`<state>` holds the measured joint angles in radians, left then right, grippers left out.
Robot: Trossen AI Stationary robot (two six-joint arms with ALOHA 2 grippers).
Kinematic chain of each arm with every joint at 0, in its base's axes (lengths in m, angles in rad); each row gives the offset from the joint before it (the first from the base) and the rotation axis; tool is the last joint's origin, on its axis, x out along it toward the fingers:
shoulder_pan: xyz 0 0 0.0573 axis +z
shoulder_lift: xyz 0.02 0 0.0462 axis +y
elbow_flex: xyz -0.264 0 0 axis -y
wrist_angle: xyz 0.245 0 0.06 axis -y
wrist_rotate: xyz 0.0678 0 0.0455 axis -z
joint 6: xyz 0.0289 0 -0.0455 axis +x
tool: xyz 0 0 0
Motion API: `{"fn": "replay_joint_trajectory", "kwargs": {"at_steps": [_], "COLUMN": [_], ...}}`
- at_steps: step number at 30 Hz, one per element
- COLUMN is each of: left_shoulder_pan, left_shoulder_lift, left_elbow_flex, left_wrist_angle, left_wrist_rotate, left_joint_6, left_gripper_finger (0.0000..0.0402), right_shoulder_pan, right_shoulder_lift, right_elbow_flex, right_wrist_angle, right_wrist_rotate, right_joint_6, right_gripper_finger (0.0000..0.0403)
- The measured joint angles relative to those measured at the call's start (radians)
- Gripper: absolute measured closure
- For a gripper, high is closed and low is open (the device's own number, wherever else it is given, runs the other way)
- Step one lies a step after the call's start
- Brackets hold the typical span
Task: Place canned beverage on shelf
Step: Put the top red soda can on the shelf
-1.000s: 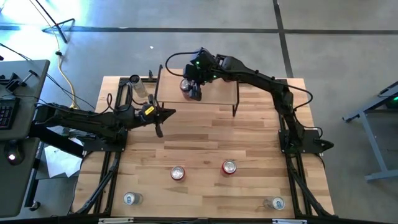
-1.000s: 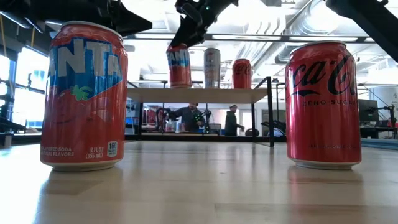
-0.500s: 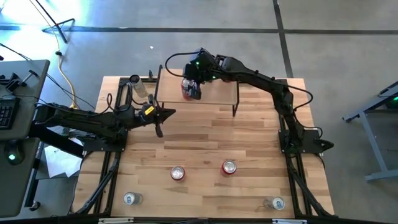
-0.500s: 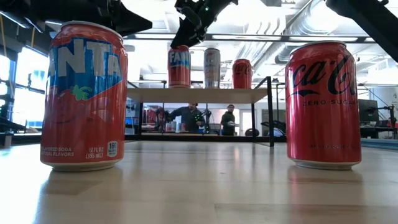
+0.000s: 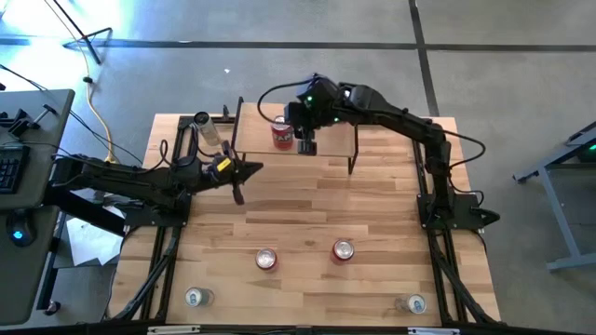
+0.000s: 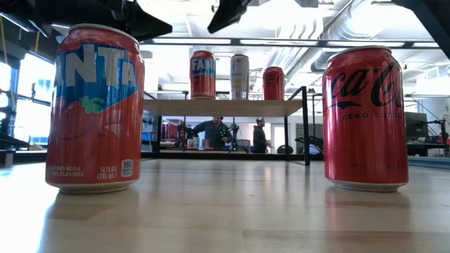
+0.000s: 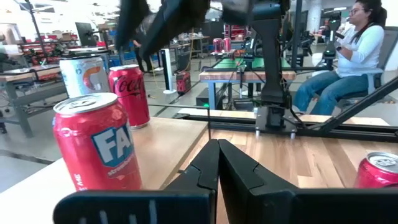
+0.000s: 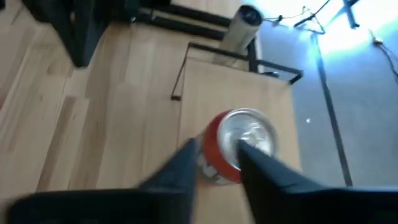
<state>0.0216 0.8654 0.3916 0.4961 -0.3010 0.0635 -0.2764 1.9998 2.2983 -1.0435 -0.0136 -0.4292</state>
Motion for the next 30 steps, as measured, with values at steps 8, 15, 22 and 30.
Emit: {"fn": "replay_joint_trajectory", "kwargs": {"at_steps": [8,15,22,30], "left_shoulder_pan": [0.066,0.132,0.226,0.318], "left_shoulder_lift": [0.085,0.243,0.374,0.462], "left_elbow_flex": [0.003,0.054,0.137,0.208], "left_wrist_angle": [0.031,0.032,0.032,0.031], "left_wrist_rotate": [-0.012,0.008,0.084,0.094], "left_joint_6": [-0.05,-0.049,-0.029,-0.048], "left_gripper_finger": [0.0402,0.0402,0.0401,0.0402], "right_shoulder_pan": [0.046,0.081,0.123,0.2], "right_shoulder_lift": [-0.011,-0.225,-0.522,-0.741], "right_elbow_flex": [-0.228,-0.567,-1.077,-1.443], "right_wrist_angle": [0.119,0.39,0.824,1.117], "right_wrist_rotate": [0.025,0.03,0.037,0.12], "right_joint_6": [-0.022,0.01,0.112,0.188], "right_gripper_finger": [0.0389,0.0402,0.0402,0.0403]}}
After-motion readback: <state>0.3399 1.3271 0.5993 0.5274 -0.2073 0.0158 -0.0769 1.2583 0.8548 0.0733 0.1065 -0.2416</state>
